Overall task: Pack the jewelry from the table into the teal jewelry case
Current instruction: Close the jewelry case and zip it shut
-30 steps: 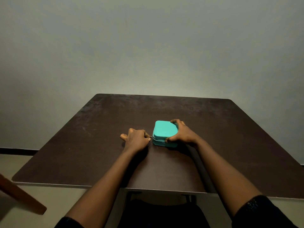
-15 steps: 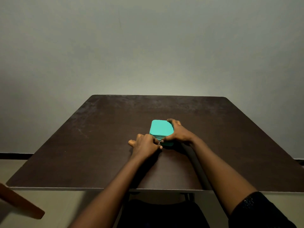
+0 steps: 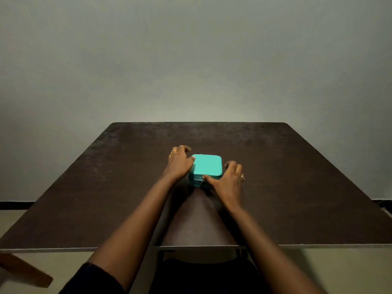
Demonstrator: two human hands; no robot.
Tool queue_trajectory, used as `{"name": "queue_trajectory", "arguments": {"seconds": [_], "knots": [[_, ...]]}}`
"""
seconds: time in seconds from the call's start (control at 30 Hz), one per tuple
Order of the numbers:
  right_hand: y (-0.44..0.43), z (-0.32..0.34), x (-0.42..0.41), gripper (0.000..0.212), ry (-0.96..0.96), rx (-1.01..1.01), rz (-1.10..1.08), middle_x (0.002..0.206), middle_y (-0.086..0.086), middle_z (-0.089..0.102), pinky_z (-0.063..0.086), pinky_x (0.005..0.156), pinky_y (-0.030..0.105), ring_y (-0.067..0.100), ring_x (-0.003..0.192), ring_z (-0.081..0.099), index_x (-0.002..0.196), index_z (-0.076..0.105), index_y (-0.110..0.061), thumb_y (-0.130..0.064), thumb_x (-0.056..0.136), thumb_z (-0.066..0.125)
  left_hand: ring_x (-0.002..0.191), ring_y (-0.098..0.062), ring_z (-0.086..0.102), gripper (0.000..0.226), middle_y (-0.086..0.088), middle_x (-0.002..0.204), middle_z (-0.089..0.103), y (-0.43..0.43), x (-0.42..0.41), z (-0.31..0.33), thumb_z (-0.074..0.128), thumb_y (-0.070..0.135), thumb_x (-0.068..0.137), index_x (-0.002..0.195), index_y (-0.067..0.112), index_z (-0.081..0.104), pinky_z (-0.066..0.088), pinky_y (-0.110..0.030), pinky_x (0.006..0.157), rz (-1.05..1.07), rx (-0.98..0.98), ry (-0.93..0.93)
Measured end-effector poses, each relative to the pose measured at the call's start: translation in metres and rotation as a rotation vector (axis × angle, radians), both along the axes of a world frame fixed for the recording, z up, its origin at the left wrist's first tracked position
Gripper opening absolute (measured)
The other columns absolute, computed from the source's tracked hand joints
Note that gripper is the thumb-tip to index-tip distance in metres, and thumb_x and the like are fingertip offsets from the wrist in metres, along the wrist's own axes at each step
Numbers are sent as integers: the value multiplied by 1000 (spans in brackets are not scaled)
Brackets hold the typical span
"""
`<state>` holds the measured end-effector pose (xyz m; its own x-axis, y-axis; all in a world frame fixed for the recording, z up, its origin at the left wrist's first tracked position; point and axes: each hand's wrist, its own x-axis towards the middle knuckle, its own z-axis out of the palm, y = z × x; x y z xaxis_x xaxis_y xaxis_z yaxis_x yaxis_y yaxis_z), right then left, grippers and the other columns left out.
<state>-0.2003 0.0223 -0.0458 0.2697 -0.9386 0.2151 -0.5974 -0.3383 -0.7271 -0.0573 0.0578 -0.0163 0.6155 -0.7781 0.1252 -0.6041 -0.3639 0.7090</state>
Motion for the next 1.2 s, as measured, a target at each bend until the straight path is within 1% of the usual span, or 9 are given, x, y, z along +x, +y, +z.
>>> {"name": "queue_trajectory", "arguments": {"seconds": [0.1,0.23,0.37,0.43,0.63,0.7,0.8,1.0,1.2], "knots": [[25,-2,5,40,165,12,18,111,9,63,47,83,36,30,105,58,106,58,-12,-44,81,64,139,-29,28,60,-15,150,26,-14,-7,-9,46,41,95,145,15,27,26,-40,113,-41,20,184],[37,-3,11,37,295,53,50,112,14,64,47,83,36,33,106,60,108,61,-6,-38,90,56,139,-27,29,67,-12,153,25,-23,-11,-24,44,48,94,149,18,19,29,-41,113,-108,3,250],[37,-2,17,32,285,54,35,114,14,64,47,84,37,33,108,59,107,61,-6,-33,92,52,117,-22,51,54,-10,143,41,-24,-8,-33,49,37,95,142,20,33,46,-28,89,-115,-83,379],[38,-4,17,30,267,33,33,113,13,64,47,83,36,32,107,60,107,62,-7,-30,94,48,107,-20,55,48,-9,139,44,-24,-6,-34,48,32,96,141,20,35,49,-27,80,-134,-85,414],[31,-7,6,28,231,-22,82,111,13,65,49,83,36,31,104,61,108,65,-10,-27,92,48,119,-26,51,49,-10,141,43,-24,-2,-36,50,34,95,140,22,37,45,-41,101,-127,-54,338],[26,-7,-1,27,237,-58,78,109,12,66,49,82,35,31,101,61,104,66,-11,-27,90,49,123,-25,48,49,-10,143,42,-25,-1,-36,50,34,95,140,21,37,42,-40,104,-127,-45,303],[17,-7,-13,25,267,-73,53,105,11,68,49,80,35,31,98,62,100,68,-14,-26,88,49,126,-24,44,50,-9,144,41,-25,1,-35,49,32,95,141,18,37,38,-34,104,-132,-35,255],[-5,1,-28,22,315,-59,57,98,11,68,48,78,35,33,95,62,91,68,-14,-21,84,49,127,-23,45,50,-7,144,41,-26,3,-37,50,30,95,142,17,37,38,-35,106,-152,-52,266],[-26,-2,-33,19,373,-118,77,103,8,64,47,79,36,32,100,59,91,67,-13,-24,88,52,126,-21,44,51,-7,144,42,-27,6,-37,51,29,95,142,16,36,36,-29,101,-176,-45,271]]}}
